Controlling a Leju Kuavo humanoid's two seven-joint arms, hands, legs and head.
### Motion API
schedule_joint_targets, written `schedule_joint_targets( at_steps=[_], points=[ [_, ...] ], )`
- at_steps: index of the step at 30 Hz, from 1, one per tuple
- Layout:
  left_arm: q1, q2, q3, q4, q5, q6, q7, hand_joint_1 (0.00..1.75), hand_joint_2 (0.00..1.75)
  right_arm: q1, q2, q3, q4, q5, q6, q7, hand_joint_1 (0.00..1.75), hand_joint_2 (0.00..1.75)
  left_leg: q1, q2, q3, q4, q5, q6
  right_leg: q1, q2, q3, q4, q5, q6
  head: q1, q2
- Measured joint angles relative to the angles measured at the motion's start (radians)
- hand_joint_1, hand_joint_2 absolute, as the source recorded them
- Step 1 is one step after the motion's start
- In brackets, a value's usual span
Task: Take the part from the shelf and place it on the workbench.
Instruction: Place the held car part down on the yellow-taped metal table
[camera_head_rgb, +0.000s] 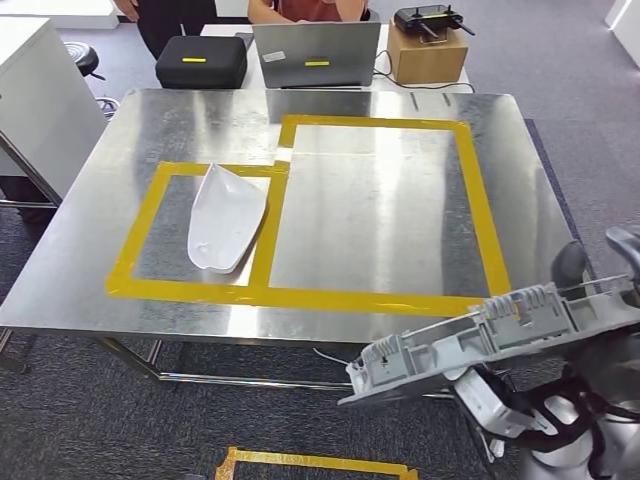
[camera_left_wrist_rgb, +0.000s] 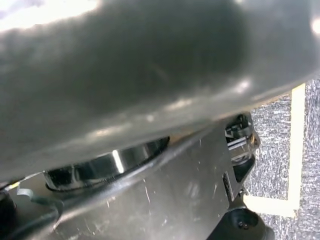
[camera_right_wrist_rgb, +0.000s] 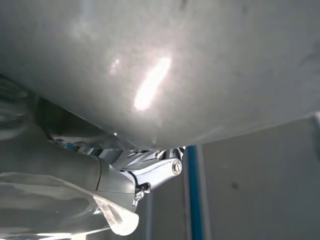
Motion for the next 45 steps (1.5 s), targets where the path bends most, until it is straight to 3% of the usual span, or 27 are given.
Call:
schedule_joint_targets(
  at_steps=[6, 9, 11, 17, 24, 28, 35, 45],
  points=[
    [0.001, 0.01, -0.001, 0.0, -0.001, -0.004, 0.001, 0.0, 0.0, -0.046, -0.14, -0.001, 0.088, 0.04, 0.011, 0.251, 1.75, 1.75, 0.0, 0.0, -0.001, 0.001, 0.0, 0.0, 0.0, 0.0, -0.001, 0.0, 0.001, 0.001, 0.0, 0.0],
    [0.001, 0.016, -0.001, 0.0, -0.005, -0.008, 0.002, 0.0, 0.0, -0.108, -0.287, 0.034, 0.168, -0.009, 0.081, 0.448, 1.75, 1.75, -0.001, -0.001, -0.003, 0.002, 0.0, 0.0, -0.001, 0.0, -0.001, 0.0, 0.002, 0.001, -0.001, 0.0],
    [0.004, 0.021, -0.001, 0.0, -0.007, -0.01, 0.004, 0.0, 0.0, -0.158, -0.387, 0.052, 0.218, -0.055, 0.14, 0.53, 1.75, 1.75, -0.001, -0.001, -0.004, 0.003, 0.0, 0.001, -0.001, -0.001, -0.002, 0.0, 0.002, 0.002, 0.0, 0.0],
    [0.008, 0.03, -0.001, 0.0, -0.008, -0.014, 0.011, 0.0, 0.0, -0.286, -0.584, 0.103, 0.322, -0.223, 0.344, 0.566, 1.75, 1.75, -0.001, -0.002, -0.006, 0.004, 0.001, 0.002, -0.002, -0.002, -0.003, 0.0, 0.003, 0.004, -0.001, 0.0],
    [0.011, 0.035, -0.001, 0.0, -0.009, -0.018, 0.019, 0.0, 0.0, -0.456, -0.731, 0.157, 0.416, -0.336, 0.538, 0.585, 1.75, 1.75, -0.002, -0.002, -0.007, 0.005, 0.001, 0.002, -0.002, -0.002, -0.005, 0.0, 0.004, 0.004, -0.001, 0.0],
    [0.012, 0.037, -0.001, 0.0, -0.009, -0.019, 0.02, 0.0, 0.0, -0.535, -0.782, 0.184, 0.457, -0.355, 0.577, 0.589, 1.75, 1.75, -0.002, -0.002, -0.008, 0.005, 0.001, 0.002, -0.002, -0.002, -0.006, 0.0, 0.004, 0.004, -0.001, 0.0],
    [0.012, 0.038, -0.001, 0.0, -0.01, -0.019, 0.02, 0.0, 0.0, -0.596, -0.817, 0.222, 0.5, -0.383, 0.626, 0.59, 1.75, 1.75, -0.002, -0.002, -0.009, 0.005, 0.001, 0.002, -0.002, -0.002, -0.007, 0.0, 0.003, 0.004, -0.001, 0.0],
    [0.014, 0.041, -0.001, 0.0, -0.012, -0.022, 0.024, 0.0, 0.0, -0.769, -0.895, 0.323, 0.639, -0.62, 0.89, 0.571, 1.75, 1.75, -0.002, -0.002, -0.009, 0.005, 0.001, 0.002, -0.002, -0.002, -0.007, 0.0, 0.004, 0.004, -0.001, 0.0]
  ],
)
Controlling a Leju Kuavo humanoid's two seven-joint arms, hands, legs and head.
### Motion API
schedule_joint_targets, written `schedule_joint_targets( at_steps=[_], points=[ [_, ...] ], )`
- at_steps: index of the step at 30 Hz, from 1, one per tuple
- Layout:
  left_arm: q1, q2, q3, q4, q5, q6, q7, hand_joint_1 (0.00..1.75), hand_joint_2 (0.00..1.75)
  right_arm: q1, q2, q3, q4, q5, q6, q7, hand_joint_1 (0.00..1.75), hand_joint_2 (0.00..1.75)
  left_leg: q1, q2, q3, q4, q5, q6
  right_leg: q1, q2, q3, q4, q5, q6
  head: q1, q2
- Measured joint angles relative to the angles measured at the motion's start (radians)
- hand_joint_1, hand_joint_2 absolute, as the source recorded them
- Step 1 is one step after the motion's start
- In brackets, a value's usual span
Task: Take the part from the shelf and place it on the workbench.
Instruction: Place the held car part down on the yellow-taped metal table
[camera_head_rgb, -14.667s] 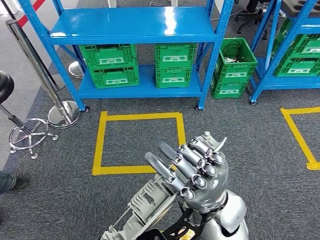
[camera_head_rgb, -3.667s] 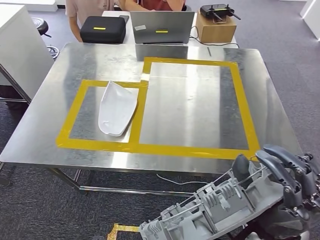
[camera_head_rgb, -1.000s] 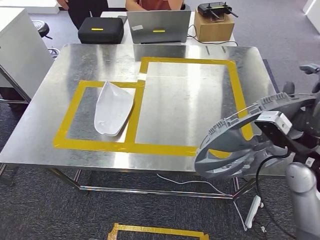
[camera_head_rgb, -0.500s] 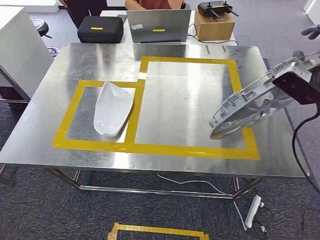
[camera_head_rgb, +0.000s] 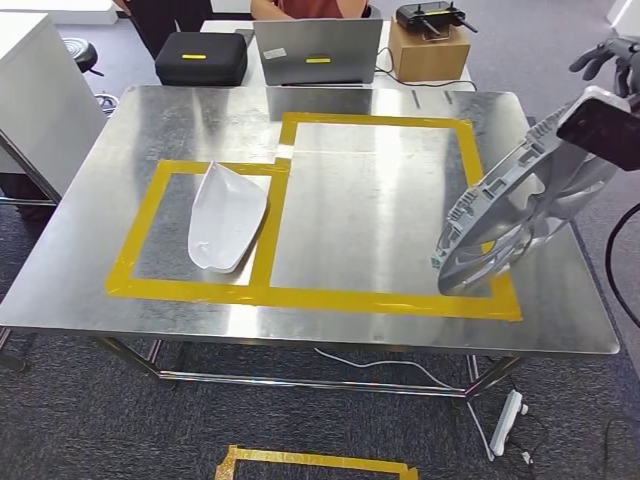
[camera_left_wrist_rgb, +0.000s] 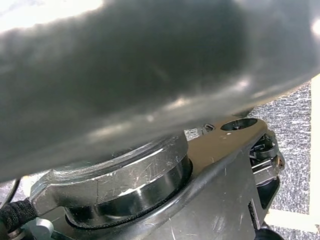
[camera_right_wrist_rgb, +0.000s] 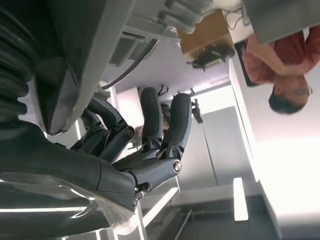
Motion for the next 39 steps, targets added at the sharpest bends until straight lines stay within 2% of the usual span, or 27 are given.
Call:
schedule_joint_targets(
  at_steps=[7, 12, 18, 26, 32, 39],
  points=[
    [0.002, 0.001, 0.0, 0.0, 0.0, -0.005, 0.0, 0.0, 0.0, -0.064, -0.054, 0.073, 0.093, -0.134, 0.076, -0.024, 1.75, 1.75, 0.0, 0.0, 0.0, 0.0, 0.0, 0.0, 0.0, 0.0, 0.0, 0.0, 0.0, 0.0, 0.0, 0.0],
    [0.003, 0.003, 0.0, 0.0, 0.0, -0.006, 0.0, 0.0, 0.0, -0.08, -0.077, 0.109, 0.125, -0.157, 0.087, -0.028, 1.75, 1.75, 0.0, 0.0, 0.0, 0.0, 0.0, 0.0, 0.0, 0.0, 0.0, 0.0, 0.0, 0.0, 0.0, 0.0],
    [0.003, 0.005, 0.0, 0.0, -0.005, -0.006, 0.0, 0.0, 0.0, -0.092, -0.089, 0.144, 0.15, -0.181, 0.093, -0.032, 1.75, 1.75, 0.0, 0.0, 0.0, 0.0, 0.0, 0.0, 0.0, 0.0, 0.0, 0.0, 0.0, 0.0, 0.0, 0.0],
    [0.004, 0.008, 0.0, 0.0, -0.012, -0.007, -0.004, 0.0, 0.0, -0.112, -0.093, 0.208, 0.2, -0.276, 0.122, -0.05, 1.75, 1.75, 0.0, 0.0, 0.0, 0.0, 0.0, 0.0, 0.0, 0.0, 0.0, 0.0, 0.0, 0.0, 0.0, 0.0],
    [0.004, 0.01, 0.0, 0.0, -0.02, -0.01, -0.003, 0.0, 0.0, -0.133, -0.071, 0.255, 0.231, -0.237, 0.06, -0.064, 1.75, 1.75, 0.0, 0.0, 0.0, 0.0, 0.0, 0.0, 0.0, 0.0, 0.001, 0.0, 0.0, 0.0, 0.0, 0.0],
    [0.002, 0.014, 0.0, 0.0, -0.03, -0.007, 0.012, 0.0, 0.0, -0.138, 0.022, 0.29, 0.272, -0.088, -0.086, -0.048, 1.75, 1.75, 0.001, 0.0, 0.001, 0.0, 0.001, 0.0, 0.001, 0.0, 0.001, 0.001, 0.0, 0.0, 0.0, 0.0]
  ],
)
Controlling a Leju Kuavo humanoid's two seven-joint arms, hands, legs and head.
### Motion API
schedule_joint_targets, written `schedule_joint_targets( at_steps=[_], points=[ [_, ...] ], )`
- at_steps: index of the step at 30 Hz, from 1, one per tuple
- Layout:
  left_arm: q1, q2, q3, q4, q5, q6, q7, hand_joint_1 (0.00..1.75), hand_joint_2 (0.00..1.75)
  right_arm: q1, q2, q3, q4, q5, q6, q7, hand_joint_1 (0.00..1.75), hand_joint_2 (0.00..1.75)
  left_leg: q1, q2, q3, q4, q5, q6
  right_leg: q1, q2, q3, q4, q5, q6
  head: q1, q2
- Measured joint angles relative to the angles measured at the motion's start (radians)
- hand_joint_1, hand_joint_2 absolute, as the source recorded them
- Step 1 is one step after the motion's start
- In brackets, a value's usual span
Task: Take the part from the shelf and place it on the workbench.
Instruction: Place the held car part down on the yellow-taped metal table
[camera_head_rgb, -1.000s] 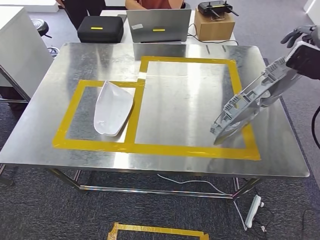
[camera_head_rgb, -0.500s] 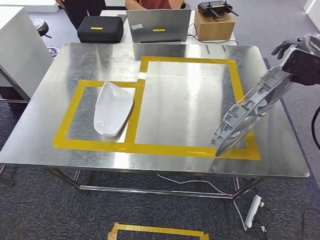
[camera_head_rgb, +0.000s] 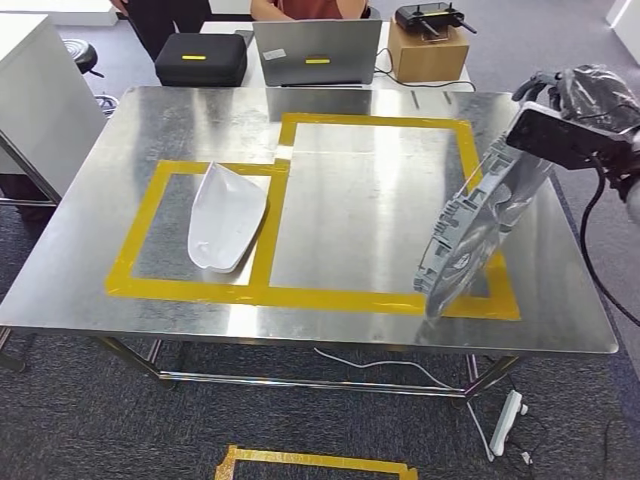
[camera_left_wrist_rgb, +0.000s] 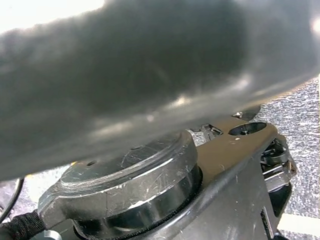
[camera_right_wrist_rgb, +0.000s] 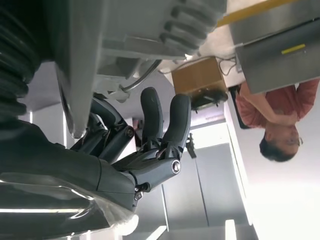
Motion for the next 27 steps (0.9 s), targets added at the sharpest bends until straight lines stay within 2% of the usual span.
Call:
schedule_joint_targets(
  at_steps=[6, 10, 18, 22, 27],
  points=[
    [-0.001, 0.002, 0.0, 0.0, -0.009, 0.002, 0.001, 0.0, 0.0, 0.005, 0.079, 0.003, 0.027, 0.092, -0.078, -0.004, 1.75, 1.75, 0.0, 0.0, 0.0, 0.0, 0.0, 0.0, 0.0, -0.001, 0.0, 0.0, 0.0, 0.0, 0.0, 0.0],
    [-0.001, 0.002, 0.0, 0.0, -0.01, 0.007, 0.0, 0.0, 0.0, 0.008, 0.11, 0.002, 0.039, 0.134, -0.099, -0.005, 1.75, 1.75, 0.0, 0.0, 0.0, 0.0, 0.0, 0.0, 0.0, -0.001, 0.0, 0.0, 0.0, 0.0, 0.0, 0.0],
    [-0.001, 0.004, 0.0, 0.0, -0.028, 0.01, -0.013, 0.0, 0.0, 0.029, 0.173, -0.013, 0.06, 0.294, -0.202, 0.022, 1.75, 1.75, 0.0, 0.0, 0.0, 0.0, 0.0, 0.001, 0.0, 0.0, 0.0, 0.0, 0.0, 0.0, 0.0, 0.0],
    [-0.001, 0.006, 0.0, 0.0, -0.032, 0.015, -0.02, 0.0, 1.75, 0.036, 0.196, -0.028, 0.071, 0.336, -0.226, 0.024, 0.0, 0.0, 0.0, 0.0, 0.0, 0.0, 0.001, 0.001, 0.0, -0.001, 0.0, 0.0, 0.0, 0.0, 0.0, 0.0],
    [-0.001, 0.009, 0.0, 0.0, -0.039, 0.023, -0.023, 0.0, 1.75, 0.042, 0.207, -0.05, 0.079, 0.359, -0.231, 0.021, 0.0, 0.0, 0.0, 0.0, 0.0, 0.0, 0.0, 0.001, 0.0, 0.0, 0.0, 0.0, 0.0, 0.0, 0.0, 0.0]
  ],
)
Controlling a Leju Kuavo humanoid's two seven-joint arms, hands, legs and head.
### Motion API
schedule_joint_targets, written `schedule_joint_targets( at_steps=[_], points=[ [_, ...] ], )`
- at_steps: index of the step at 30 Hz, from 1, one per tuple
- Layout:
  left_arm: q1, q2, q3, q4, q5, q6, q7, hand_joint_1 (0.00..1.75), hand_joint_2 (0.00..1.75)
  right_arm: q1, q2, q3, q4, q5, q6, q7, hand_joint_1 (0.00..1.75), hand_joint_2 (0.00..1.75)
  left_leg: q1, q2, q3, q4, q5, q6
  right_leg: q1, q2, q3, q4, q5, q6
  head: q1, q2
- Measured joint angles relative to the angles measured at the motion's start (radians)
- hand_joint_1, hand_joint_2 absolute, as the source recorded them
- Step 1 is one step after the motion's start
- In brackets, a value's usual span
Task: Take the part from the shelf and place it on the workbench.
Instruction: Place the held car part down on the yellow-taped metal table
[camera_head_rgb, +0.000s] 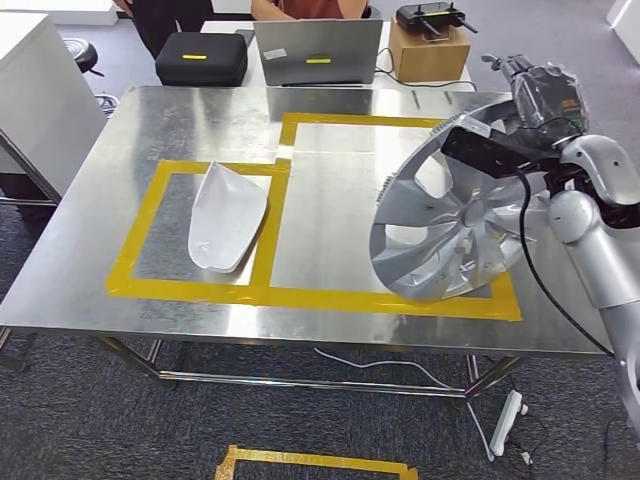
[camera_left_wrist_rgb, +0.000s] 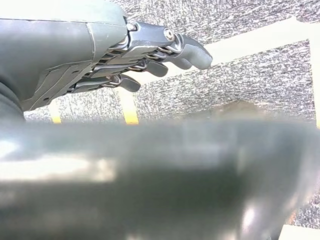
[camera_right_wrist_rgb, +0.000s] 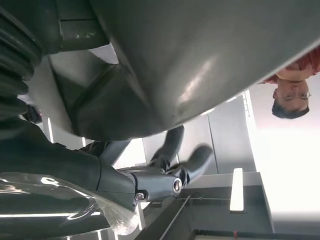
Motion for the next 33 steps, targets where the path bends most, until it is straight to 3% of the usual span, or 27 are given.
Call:
schedule_joint_targets(
  at_steps=[4, 20, 33],
  points=[
    [-0.001, 0.001, 0.0, 0.0, -0.001, 0.005, -0.001, 0.0, 0.0, 0.008, 0.004, -0.007, 0.004, 0.009, -0.004, -0.002, 0.0, 0.0, 0.0, 0.0, 0.0, 0.0, 0.0, 0.0, 0.0, 0.0, 0.0, 0.0, 0.0, 0.0, 0.0, 0.0],
    [-0.005, 0.001, 0.0, 0.0, -0.013, 0.019, 0.011, 0.0, 0.0, 0.041, 0.029, -0.015, 0.001, 0.148, -0.064, -0.024, 0.0, 0.0, 0.0, 0.0, 0.0, 0.0, 0.0, 0.0, 0.0, 0.0, 0.0, 0.0, 0.0, 0.0, 0.0, 0.0],
    [-0.004, 0.005, 0.0, 0.0, -0.01, 0.01, 0.011, 0.0, 0.0, -0.019, 0.031, 0.016, 0.029, 0.122, 0.12, -0.018, 0.0, 0.0, 0.0, 0.0, 0.0, 0.0, 0.0, 0.0, 0.0, 0.0, -0.001, 0.0, 0.0, 0.0, 0.0, 0.0]
  ],
)
